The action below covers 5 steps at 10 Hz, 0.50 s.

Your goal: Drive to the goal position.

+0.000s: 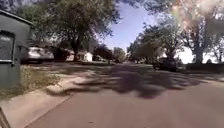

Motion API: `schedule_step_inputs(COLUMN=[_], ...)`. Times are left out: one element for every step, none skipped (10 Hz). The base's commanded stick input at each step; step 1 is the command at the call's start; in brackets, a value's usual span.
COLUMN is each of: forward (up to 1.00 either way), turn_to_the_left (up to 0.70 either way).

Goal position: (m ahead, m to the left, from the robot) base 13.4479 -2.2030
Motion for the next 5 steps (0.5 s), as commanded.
schedule_step_inputs(forward=[1.00, 1.00, 1.00, 1.00, 1.00], turn_to_the_left=[-0.05, 0.00, -0.02, -0.14, -0.28])
